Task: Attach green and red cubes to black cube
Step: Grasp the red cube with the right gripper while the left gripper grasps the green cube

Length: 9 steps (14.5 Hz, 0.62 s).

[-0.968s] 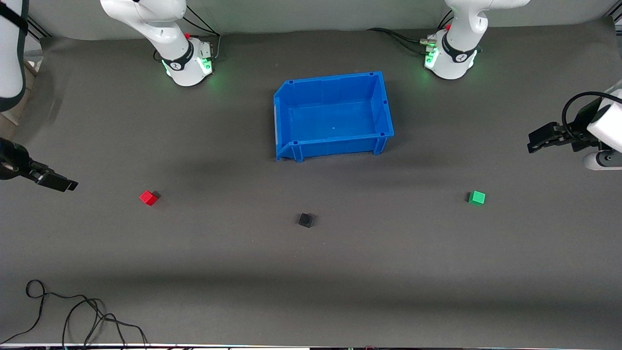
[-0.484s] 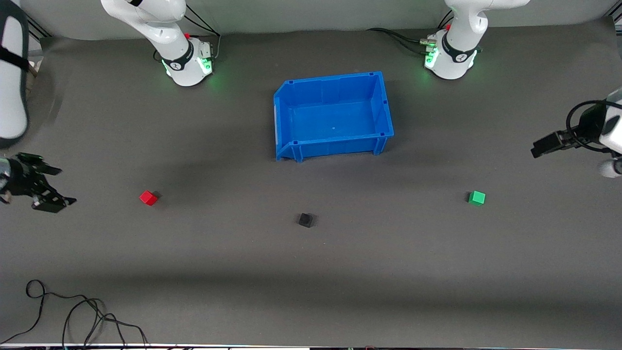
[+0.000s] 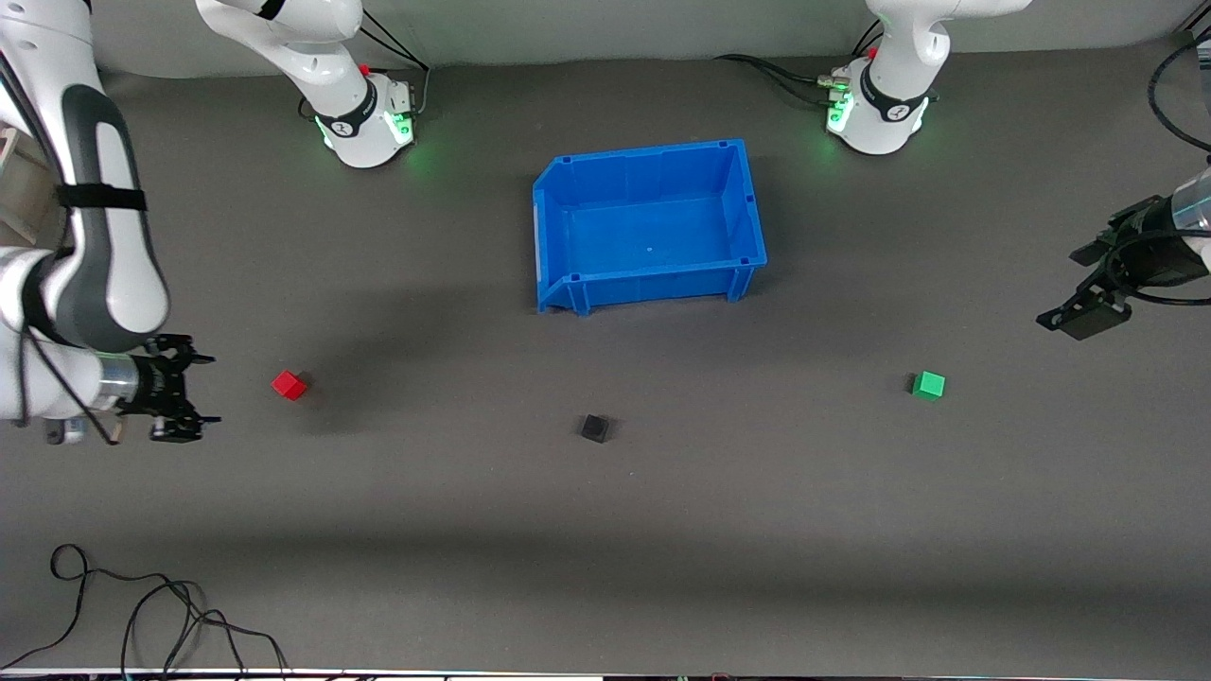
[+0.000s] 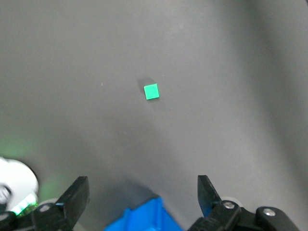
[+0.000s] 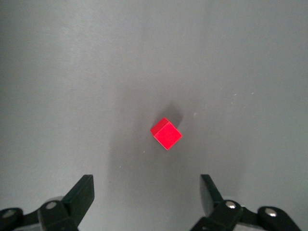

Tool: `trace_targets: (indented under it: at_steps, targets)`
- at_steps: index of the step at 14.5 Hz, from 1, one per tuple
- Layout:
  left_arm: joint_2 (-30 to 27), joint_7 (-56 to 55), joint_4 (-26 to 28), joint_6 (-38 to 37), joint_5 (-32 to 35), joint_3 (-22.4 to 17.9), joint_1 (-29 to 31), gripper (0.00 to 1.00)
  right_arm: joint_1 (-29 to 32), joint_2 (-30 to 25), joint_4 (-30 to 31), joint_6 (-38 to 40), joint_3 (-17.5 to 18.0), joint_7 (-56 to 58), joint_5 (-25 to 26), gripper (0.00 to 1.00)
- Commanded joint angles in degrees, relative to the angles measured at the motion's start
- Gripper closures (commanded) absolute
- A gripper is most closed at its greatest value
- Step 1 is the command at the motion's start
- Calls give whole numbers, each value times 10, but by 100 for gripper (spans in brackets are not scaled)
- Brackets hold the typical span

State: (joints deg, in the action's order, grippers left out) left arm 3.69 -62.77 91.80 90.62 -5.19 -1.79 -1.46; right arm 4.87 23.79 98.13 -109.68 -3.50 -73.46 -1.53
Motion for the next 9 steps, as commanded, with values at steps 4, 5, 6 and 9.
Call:
trace_targets:
  at_steps: [4, 5, 6, 9]
  targets:
    - [1, -143, 41, 9, -43, -3, 41, 0, -7, 31, 130, -184, -2, -8, 46, 4]
    - [-2, -134, 57, 17, -66, -3, 58, 0, -15, 44, 131, -198, -1, 1, 59, 4]
    - [-6, -127, 79, 31, -76, -3, 70, 0, -27, 49, 132, -206, -1, 17, 59, 4]
    - [-6, -86, 141, 75, -102, -3, 85, 0, -41, 49, 137, -201, -2, 130, 69, 5]
